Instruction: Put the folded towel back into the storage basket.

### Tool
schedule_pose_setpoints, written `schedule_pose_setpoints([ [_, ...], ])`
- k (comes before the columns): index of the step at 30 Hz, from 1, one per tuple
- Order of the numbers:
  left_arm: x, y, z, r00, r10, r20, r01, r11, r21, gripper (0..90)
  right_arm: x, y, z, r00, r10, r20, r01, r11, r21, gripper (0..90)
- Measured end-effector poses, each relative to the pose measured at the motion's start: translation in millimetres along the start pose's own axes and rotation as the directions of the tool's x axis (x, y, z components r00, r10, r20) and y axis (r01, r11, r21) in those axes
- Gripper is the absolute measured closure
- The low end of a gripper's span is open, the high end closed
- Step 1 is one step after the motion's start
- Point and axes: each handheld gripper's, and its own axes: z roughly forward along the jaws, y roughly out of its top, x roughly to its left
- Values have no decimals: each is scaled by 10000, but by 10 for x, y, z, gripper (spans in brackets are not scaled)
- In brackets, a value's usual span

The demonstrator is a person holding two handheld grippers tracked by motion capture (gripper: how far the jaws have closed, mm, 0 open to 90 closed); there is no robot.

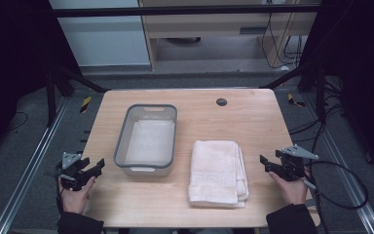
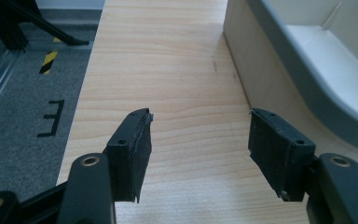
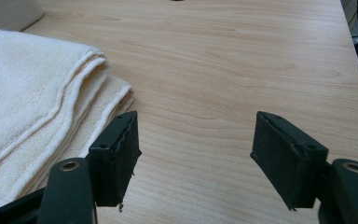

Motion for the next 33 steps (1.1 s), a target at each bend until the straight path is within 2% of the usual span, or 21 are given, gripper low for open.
schedule_pose_setpoints([
  [4, -19, 20, -44, 10000, -4, 98, 5, 9999, -124, 382, 13, 8, 5, 9999, -158, 11, 158, 9999, -16, 324],
  [8, -59, 50, -126, 9997, -51, 250, 61, 9991, -413, 377, 46, 26, -19, 9997, -123, -219, 121, 9999, -96, 326],
  [14, -138, 84, -168, 9981, 7, 610, 25, 9986, -528, 367, 86, 75, -44, 9990, -246, -366, 235, 9993, -290, 330],
  [19, -187, 115, -181, 9975, 75, 702, -30, 9979, -646, 362, 99, 103, -46, 9987, -284, -430, 269, 9990, -354, 330],
  [26, -246, 202, -166, 9968, 138, 793, -79, 9971, -753, 357, 123, 198, -33, 9978, -449, -479, 424, 9977, -525, 346],
  [28, -271, 254, -175, 9964, 164, 829, -87, 9957, -921, 357, 136, 260, -43, 9969, -575, -528, 540, 9964, -655, 351],
  [33, -311, 340, -187, 9953, 181, 947, -79, 9943, -1067, 357, 137, 353, -74, 9966, -499, -651, 445, 9956, -827, 352],
])
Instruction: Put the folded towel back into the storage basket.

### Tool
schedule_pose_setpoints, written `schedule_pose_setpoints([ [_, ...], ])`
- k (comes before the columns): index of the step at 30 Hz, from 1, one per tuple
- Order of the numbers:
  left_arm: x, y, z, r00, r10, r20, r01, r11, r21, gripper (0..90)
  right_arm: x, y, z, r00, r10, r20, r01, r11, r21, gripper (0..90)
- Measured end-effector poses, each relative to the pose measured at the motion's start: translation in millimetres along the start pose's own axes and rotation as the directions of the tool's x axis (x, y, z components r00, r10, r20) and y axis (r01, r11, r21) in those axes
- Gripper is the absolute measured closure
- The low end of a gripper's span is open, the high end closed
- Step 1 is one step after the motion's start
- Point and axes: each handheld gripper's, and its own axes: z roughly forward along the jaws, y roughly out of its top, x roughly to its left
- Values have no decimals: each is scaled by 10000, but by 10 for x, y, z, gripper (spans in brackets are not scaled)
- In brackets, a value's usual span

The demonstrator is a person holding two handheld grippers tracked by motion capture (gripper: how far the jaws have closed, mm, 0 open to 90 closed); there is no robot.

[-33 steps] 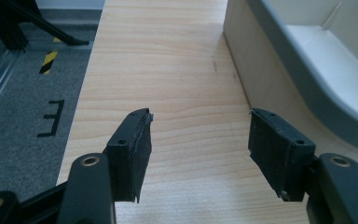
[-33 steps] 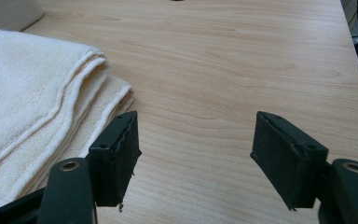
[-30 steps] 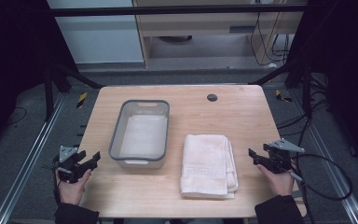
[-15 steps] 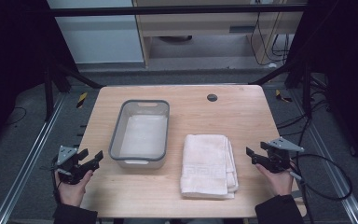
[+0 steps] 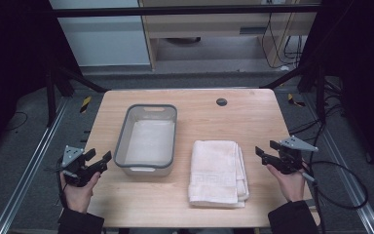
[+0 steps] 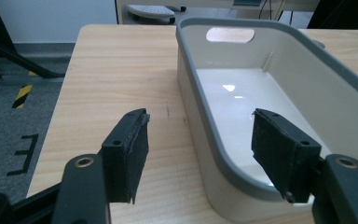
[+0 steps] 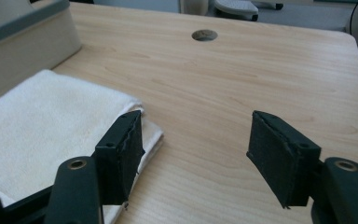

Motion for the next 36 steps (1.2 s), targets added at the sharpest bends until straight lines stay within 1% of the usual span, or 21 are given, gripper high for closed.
schedule_pose_setpoints([
  [4, -63, 92, 10, 9998, 8, 182, -5, 9998, -177, 363, 18, 94, -11, 10000, -3, -86, 1, 9999, -171, 347],
  [5, -106, 132, 18, 9995, 34, 301, -27, 9997, -253, 364, 23, 110, -10, 9999, 33, -135, -36, 9998, -209, 349],
  [7, -129, 148, 21, 9993, 65, 355, -56, 9996, -270, 365, 25, 125, -10, 9998, 42, -198, -46, 9998, -167, 361],
  [10, -215, 181, 37, 9984, 184, 527, -167, 9993, -333, 368, 38, 170, -12, 9997, 6, -240, -10, 9999, -164, 377],
  [11, -269, 194, 51, 9976, 274, 631, -254, 9992, -318, 369, 45, 200, -13, 9996, 26, -291, -31, 9998, -173, 383],
  [13, -294, 196, 59, 9973, 316, 660, -295, 9990, -332, 369, 49, 216, -13, 9995, 14, -308, -20, 9998, -181, 385],
  [17, -375, 198, 97, 9961, 566, 676, -547, 9981, -292, 370, 68, 277, -14, 9992, 26, -393, -37, 9996, -267, 386],
  [18, -415, 196, 112, 9955, 604, 730, -584, 9979, -285, 370, 84, 300, -8, 9990, 33, -437, -46, 9996, -278, 386],
  [19, -415, 196, 112, 9955, 604, 730, -584, 9979, -285, 370, 84, 300, -8, 9990, 33, -437, -46, 9996, -278, 386],
  [22, -475, 199, 132, 9943, 689, 810, -671, 9974, -245, 372, 111, 331, 15, 9985, 96, -546, -114, 9994, -328, 387],
  [23, -500, 199, 134, 9937, 655, 905, -636, 9977, -228, 376, 121, 341, 24, 9981, 126, -609, -149, 9992, -369, 387],
  [25, -549, 203, 142, 9923, 708, 1018, -688, 9974, -225, 379, 144, 364, 45, 9976, 144, -683, -170, 9992, -372, 387],
  [26, -574, 206, 146, 9914, 742, 1081, -722, 9971, -227, 380, 172, 391, 66, 9971, 107, -755, -137, 9991, -390, 387],
  [29, -656, 218, 155, 9888, 835, 1236, -813, 9964, -228, 380, 198, 417, 84, 9968, 31, -801, -62, 9992, -385, 387],
  [30, -715, 228, 163, 9864, 893, 1383, -870, 9960, -225, 380, 221, 436, 100, 9957, 52, -923, -87, 9992, -383, 386],
  [31, -715, 228, 163, 9864, 893, 1383, -870, 9960, -225, 380, 221, 436, 100, 9957, 52, -923, -87, 9992, -383, 386],
  [33, -821, 244, 176, 9823, 998, 1583, -969, 9950, -259, 380, 249, 456, 130, 9952, 23, -981, -57, 9994, -343, 382],
  [34, -821, 244, 176, 9823, 998, 1583, -969, 9950, -259, 380, 249, 456, 130, 9952, 23, -981, -57, 9994, -343, 382],
  [36, -876, 249, 185, 9800, 1094, 1661, -1072, 9940, -225, 380, 267, 462, 153, 9948, -33, -1019, 2, 9995, -305, 381],
])
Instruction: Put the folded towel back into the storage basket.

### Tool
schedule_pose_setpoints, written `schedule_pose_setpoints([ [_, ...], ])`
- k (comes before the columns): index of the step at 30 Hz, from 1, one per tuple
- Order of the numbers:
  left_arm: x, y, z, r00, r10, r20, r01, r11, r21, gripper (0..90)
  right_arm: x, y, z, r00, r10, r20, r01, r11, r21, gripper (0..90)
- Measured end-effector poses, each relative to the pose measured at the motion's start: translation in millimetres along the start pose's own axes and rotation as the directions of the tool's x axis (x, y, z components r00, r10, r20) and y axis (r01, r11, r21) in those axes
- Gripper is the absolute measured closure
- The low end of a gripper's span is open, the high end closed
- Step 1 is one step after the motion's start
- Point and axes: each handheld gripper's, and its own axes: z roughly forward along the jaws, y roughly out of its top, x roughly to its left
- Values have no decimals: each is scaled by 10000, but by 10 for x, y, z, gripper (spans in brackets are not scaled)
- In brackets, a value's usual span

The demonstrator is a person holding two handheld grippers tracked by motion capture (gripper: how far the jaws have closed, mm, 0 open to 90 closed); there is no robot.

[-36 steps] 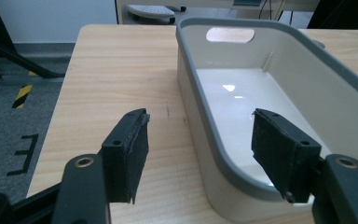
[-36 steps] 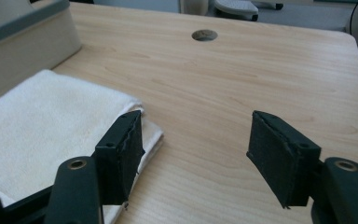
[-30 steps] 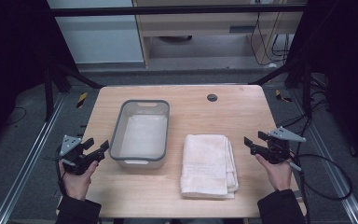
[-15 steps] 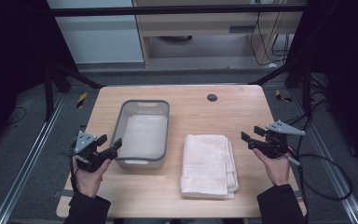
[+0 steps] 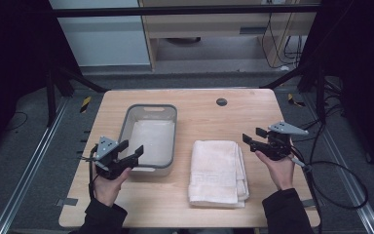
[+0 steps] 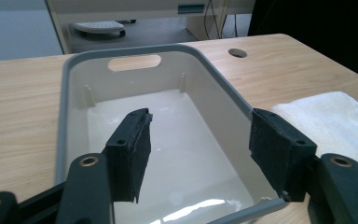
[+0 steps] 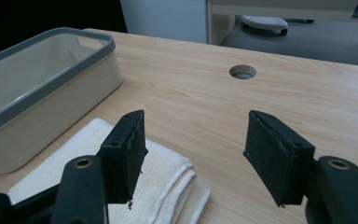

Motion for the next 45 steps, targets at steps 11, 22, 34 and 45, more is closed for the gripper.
schedule_pose_setpoints([
  [11, -334, 11, 153, 9978, 434, 509, -447, 9987, 231, 381, 42, -3, 62, 9997, -125, -225, 130, 9997, 194, 351],
  [22, -591, -104, 233, 9924, 661, 1039, -717, 9961, 507, 379, 87, -70, 159, 9987, -284, -421, 311, 9973, 661, 293],
  [34, -789, -209, 303, 9842, 828, 1568, -961, 9922, 794, 391, 105, -149, 273, 9983, -248, -533, 308, 9930, 1137, 252],
  [45, -1028, -295, 360, 9713, 1147, 2085, -1381, 9852, 1015, 404, 88, -202, 293, 9983, -198, -554, 267, 9915, 1274, 223],
])
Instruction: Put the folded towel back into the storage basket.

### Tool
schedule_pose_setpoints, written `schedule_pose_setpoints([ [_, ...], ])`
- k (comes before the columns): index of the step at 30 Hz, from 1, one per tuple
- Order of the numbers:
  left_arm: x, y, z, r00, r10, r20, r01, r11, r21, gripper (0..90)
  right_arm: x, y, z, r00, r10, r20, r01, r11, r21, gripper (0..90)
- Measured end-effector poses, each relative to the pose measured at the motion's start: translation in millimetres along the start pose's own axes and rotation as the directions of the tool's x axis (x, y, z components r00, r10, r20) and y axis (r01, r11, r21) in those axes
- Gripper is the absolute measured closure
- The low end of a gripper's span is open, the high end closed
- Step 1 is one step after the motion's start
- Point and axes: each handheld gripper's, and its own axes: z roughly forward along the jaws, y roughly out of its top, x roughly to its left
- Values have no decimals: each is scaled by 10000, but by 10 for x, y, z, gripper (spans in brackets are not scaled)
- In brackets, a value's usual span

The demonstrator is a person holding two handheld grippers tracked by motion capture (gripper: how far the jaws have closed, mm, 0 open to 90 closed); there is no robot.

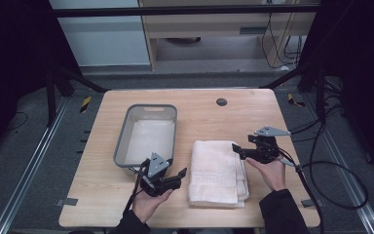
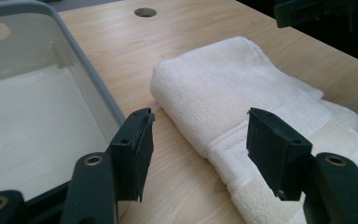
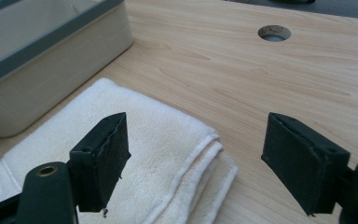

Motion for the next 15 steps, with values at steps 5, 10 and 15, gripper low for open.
schedule_pose_setpoints([
  [5, -88, -32, 65, 9998, 95, 193, -99, 9997, 204, 405, 16, -16, 26, 9999, -111, 7, 111, 9998, 145, 214],
  [10, -171, -77, 131, 9992, 225, 342, -240, 9989, 415, 403, 31, -45, 70, 9997, -246, 53, 244, 9992, 303, 213],
  [15, -260, -148, 231, 9982, 361, 481, -397, 9964, 756, 398, 41, -85, 129, 9997, -253, 51, 251, 9988, 412, 224],
])
